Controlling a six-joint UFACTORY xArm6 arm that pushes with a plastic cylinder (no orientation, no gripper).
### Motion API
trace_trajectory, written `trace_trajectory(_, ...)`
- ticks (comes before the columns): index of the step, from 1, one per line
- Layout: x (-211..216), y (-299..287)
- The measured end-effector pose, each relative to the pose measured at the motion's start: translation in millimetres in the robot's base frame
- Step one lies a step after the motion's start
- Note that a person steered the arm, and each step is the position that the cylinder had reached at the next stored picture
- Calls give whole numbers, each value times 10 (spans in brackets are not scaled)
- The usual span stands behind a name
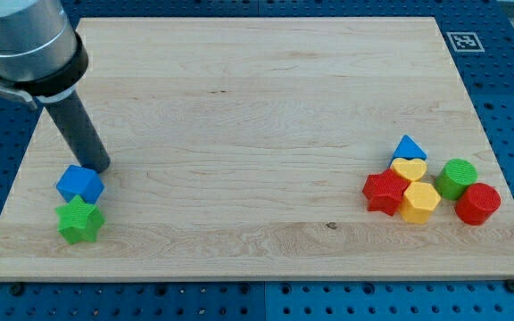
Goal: Move the blue cube into the green star
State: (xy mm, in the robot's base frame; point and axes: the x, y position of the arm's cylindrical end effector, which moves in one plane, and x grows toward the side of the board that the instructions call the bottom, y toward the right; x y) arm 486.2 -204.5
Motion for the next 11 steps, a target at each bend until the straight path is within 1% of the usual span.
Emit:
trace_trajectory(1,-108,-44)
trace_trajectory(2,-93,-44)
trace_trajectory(3,54,-44)
trace_trajectory(6,90,-44)
trace_trajectory(7,34,-12)
trace_trajectory(9,21,270)
trace_trajectory(11,21,732)
